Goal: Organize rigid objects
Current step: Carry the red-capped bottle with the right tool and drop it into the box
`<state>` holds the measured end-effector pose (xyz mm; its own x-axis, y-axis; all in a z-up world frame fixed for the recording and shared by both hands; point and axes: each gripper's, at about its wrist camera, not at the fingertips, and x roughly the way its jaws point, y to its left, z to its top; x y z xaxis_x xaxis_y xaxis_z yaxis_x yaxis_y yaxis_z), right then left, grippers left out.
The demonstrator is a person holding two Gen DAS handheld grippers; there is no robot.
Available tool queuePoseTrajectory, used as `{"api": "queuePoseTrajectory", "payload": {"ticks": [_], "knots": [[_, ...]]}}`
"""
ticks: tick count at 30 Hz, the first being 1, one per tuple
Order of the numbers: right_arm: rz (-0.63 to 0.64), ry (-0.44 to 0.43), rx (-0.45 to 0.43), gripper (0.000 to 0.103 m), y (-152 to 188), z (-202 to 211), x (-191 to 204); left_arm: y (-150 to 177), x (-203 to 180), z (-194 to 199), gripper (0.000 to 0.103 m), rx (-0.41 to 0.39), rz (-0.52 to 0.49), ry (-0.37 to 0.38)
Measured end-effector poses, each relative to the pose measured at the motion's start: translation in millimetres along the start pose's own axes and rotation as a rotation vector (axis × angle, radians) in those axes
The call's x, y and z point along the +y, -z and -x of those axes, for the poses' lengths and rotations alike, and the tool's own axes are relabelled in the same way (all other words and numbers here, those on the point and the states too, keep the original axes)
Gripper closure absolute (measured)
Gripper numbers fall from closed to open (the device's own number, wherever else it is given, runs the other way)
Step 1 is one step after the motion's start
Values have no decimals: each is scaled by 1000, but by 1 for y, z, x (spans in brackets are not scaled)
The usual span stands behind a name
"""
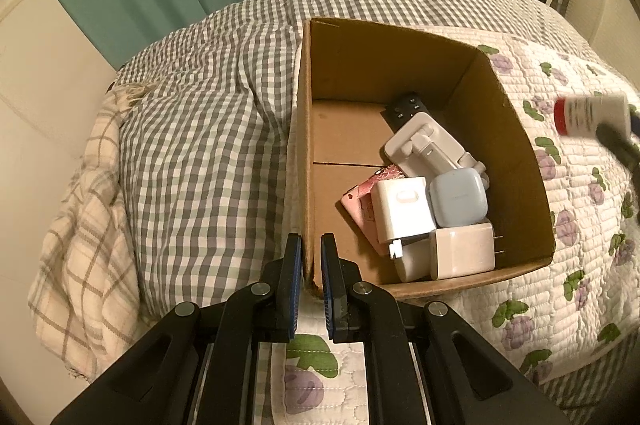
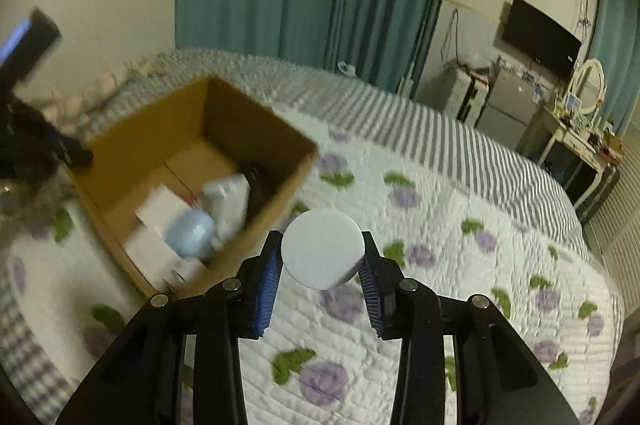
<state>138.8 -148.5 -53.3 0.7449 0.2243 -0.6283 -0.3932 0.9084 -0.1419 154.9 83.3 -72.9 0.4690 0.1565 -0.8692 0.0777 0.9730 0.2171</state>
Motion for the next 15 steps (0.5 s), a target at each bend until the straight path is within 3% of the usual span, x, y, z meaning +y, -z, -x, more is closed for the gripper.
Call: {"api": "queuePoseTrajectory", "payload": {"ticks": [7, 15], "knots": [[33, -54, -75, 66, -49, 3, 35, 2, 3, 0, 95, -14, -3, 16], [26, -132, -49, 66, -71, -47, 71, 2, 6, 0, 95, -22, -4, 42]]}}
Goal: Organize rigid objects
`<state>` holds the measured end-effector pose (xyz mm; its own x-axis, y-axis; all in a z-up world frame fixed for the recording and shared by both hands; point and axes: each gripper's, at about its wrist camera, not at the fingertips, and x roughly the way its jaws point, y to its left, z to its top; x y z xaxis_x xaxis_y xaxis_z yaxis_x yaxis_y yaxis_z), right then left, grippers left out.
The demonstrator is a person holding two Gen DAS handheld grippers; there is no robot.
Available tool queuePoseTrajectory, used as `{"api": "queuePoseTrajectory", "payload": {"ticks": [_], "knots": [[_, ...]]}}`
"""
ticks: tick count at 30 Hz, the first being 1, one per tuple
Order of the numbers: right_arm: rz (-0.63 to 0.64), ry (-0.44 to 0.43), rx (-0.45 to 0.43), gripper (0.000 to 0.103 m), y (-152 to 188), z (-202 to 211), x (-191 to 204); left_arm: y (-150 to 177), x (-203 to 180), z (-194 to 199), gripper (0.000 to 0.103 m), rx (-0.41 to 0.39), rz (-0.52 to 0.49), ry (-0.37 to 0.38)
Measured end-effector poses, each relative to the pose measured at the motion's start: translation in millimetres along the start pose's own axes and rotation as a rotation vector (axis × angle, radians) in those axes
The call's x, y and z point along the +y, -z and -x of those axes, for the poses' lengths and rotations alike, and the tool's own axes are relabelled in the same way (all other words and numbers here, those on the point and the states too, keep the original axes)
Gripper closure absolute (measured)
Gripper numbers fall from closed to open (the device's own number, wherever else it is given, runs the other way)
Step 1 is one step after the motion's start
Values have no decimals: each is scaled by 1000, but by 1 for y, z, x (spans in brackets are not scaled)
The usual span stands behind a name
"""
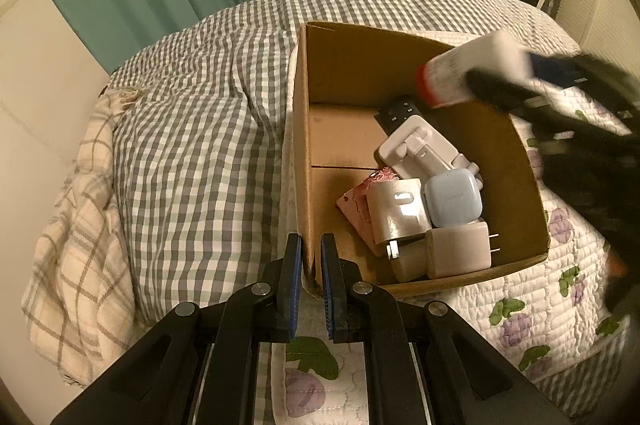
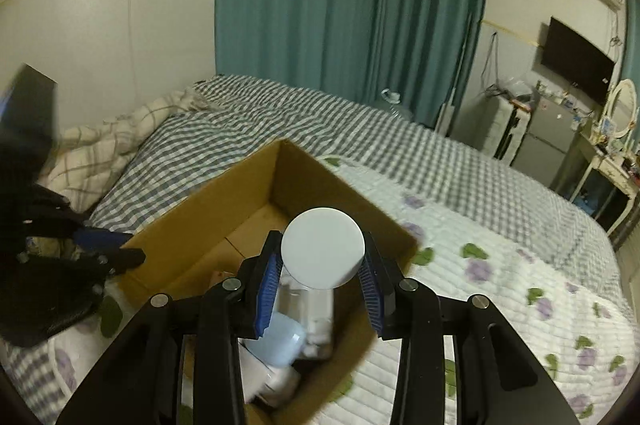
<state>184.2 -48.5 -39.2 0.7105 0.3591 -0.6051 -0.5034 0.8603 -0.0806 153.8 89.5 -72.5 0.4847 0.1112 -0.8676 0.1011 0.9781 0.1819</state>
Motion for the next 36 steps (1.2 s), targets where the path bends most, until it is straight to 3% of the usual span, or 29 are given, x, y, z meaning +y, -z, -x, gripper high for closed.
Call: {"api": "queuePoseTrajectory", "payload": {"ticks": [7, 16, 18, 23, 31, 36], "knots": [[-12, 9, 121, 66, 13, -66, 12, 2, 4, 0, 95, -10, 7, 30], [15, -21, 149, 61, 29, -70, 22, 3, 6, 1, 95, -17, 11, 46], [21, -22, 145, 40, 31, -64, 25, 3, 7, 1, 95, -21, 14, 45], [-4, -37, 146, 22, 38, -36, 22, 3, 8, 1, 95, -26, 19, 47], [-97, 27, 142, 21, 45, 13, 0, 3, 4, 14, 95, -46, 13, 28], [-169, 81, 76, 21, 41, 65, -17, -3, -3, 60, 95, -132, 7, 36]]}}
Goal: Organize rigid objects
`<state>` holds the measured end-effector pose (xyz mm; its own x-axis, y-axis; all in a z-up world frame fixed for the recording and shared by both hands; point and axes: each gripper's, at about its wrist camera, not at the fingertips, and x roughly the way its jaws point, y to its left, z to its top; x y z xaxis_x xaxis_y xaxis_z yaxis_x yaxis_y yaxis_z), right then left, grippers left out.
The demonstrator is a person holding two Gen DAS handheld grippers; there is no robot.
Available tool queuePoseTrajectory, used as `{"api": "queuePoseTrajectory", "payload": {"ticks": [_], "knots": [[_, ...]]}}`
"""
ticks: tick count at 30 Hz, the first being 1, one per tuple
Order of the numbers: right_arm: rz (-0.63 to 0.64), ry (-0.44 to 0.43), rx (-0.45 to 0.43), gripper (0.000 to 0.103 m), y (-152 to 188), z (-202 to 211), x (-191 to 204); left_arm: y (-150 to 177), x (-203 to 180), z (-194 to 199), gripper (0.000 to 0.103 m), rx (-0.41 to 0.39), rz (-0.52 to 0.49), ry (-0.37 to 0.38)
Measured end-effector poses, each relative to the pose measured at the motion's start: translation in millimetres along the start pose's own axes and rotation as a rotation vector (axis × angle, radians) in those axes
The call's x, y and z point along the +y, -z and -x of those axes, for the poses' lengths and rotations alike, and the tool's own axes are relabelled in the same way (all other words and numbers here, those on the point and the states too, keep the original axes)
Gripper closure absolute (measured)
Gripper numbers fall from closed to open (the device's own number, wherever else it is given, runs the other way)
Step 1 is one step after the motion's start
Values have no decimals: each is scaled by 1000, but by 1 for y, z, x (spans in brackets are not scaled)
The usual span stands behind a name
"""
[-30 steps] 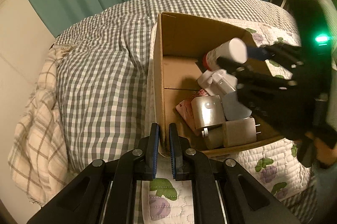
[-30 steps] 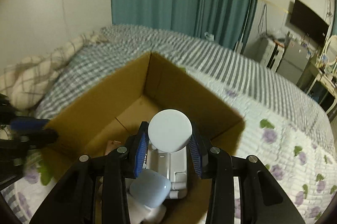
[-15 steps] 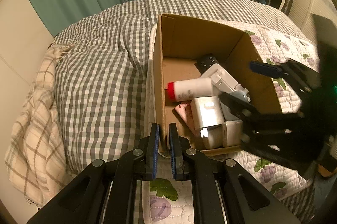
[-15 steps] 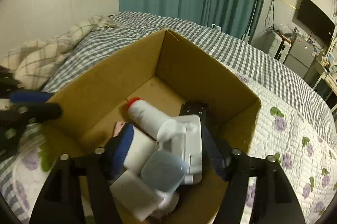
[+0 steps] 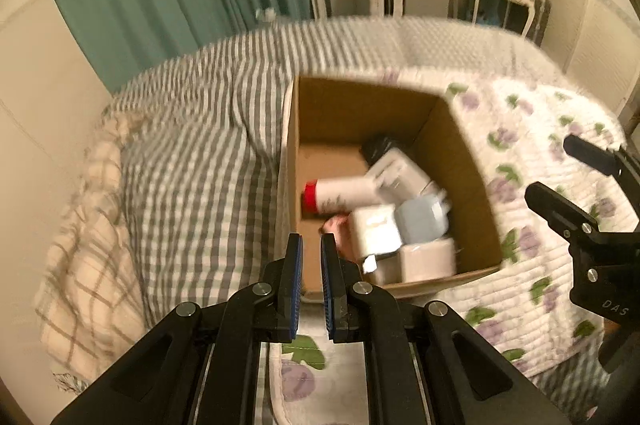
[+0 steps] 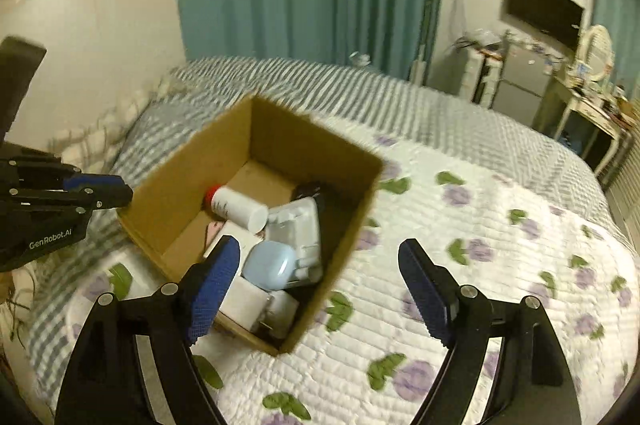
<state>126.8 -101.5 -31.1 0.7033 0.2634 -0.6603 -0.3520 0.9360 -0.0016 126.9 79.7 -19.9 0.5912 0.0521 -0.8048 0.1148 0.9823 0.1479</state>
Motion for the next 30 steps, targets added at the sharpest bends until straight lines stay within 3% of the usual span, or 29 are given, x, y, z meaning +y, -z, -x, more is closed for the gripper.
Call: {"api": "queuePoseTrajectory", "payload": {"ticks": [4, 8, 9, 10, 11, 14, 17, 21, 25, 30], "knots": [[-47, 38, -92, 21, -6, 51, -13, -7, -15, 55, 93, -141, -10, 19], [-71, 110, -204, 13, -11, 113, -20, -6, -27, 96, 87, -265, -12, 37], [-77, 123, -229, 10, -10, 125, -19, -5, -29, 103, 77, -299, -11, 34], [-86, 139, -261, 8, -9, 139, -20, -1, -32, 111, 60, -338, -11, 34], [-93, 151, -281, 5, -7, 149, -21, 2, -33, 115, 52, -366, -7, 36], [-120, 205, -342, 0, 4, 175, -22, 14, -35, 125, 47, -436, 24, 65], [-136, 225, -369, 0, 15, 186, -22, 27, -34, 128, 34, -487, 65, 99], [-154, 236, -394, 0, 26, 188, -24, 49, -37, 131, 19, -595, 98, 48], [-152, 275, -399, 0, 40, 180, -24, 63, -42, 127, 18, -619, 94, 35], [-172, 264, -386, 0, 50, 167, -27, 70, -57, 123, 18, -631, 48, 35]]}}
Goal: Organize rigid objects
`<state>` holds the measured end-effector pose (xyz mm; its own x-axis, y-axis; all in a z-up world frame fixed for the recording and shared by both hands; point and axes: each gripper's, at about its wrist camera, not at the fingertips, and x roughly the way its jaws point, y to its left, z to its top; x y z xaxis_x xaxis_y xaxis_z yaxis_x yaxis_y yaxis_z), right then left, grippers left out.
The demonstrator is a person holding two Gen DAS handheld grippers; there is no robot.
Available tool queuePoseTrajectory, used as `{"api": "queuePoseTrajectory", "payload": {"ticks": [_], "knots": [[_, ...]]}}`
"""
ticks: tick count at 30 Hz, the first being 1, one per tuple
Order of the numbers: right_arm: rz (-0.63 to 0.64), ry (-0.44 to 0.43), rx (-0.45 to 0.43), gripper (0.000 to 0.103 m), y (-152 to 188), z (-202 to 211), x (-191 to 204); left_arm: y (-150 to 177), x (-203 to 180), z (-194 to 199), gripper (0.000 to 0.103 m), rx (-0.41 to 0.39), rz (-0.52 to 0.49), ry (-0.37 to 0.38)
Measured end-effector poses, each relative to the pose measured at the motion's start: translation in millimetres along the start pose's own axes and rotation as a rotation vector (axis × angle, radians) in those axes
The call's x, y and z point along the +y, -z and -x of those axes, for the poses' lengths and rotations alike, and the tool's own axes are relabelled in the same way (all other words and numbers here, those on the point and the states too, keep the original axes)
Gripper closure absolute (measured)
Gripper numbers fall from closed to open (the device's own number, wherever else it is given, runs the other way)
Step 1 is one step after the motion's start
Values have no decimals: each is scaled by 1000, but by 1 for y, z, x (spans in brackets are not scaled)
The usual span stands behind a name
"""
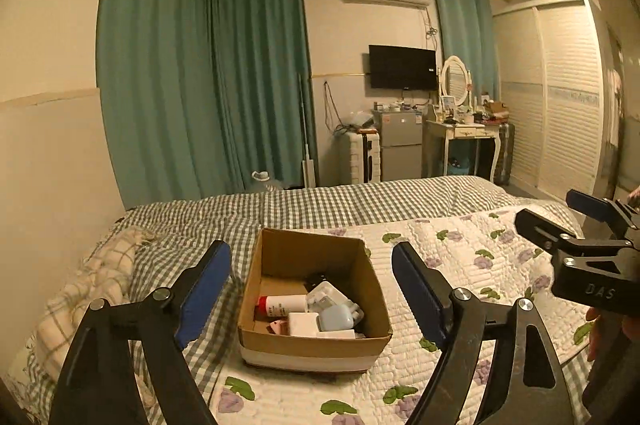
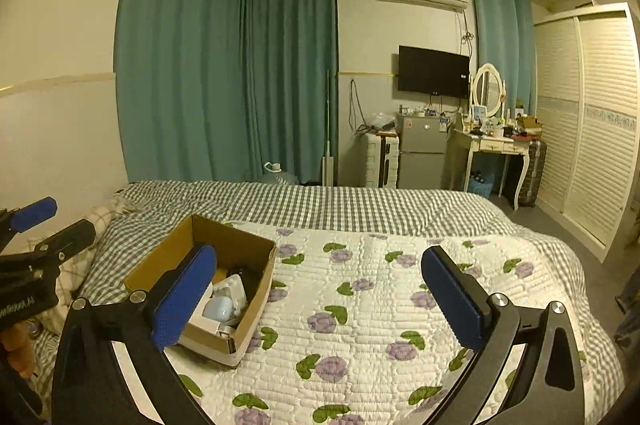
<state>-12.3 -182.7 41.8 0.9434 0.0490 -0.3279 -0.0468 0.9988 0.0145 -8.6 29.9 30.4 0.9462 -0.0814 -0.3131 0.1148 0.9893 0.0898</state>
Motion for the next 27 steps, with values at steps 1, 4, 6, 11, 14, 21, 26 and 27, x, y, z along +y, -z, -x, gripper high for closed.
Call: {"api": "queuePoseTrajectory", "payload": {"ticks": [1, 4, 6, 11, 14, 21, 26, 27], "knots": [[1, 3, 3, 0, 2, -1, 0, 1, -2, 0, 17, 3, -4, 2], [7, 7, 11, 0, 5, -3, 0, 3, -2, -2, 17, 13, -2, 2], [2, 4, 13, 0, 8, -4, -1, 5, -2, -5, 17, 24, 7, 2], [-2, 0, 30, 0, 12, -7, 0, 7, -5, -4, 17, 33, 23, 1], [0, -6, 34, 0, 13, -8, 3, 7, -5, -2, 17, 36, 25, -1], [-2, -10, 34, 0, 15, -8, 5, 9, -4, -2, 17, 44, 41, 9], [5, -14, 38, 0, 18, -10, 9, 10, -3, -3, 17, 45, 39, 4], [5, -16, 40, 0, 18, -10, 10, 10, -3, -3, 17, 45, 41, 4]]}}
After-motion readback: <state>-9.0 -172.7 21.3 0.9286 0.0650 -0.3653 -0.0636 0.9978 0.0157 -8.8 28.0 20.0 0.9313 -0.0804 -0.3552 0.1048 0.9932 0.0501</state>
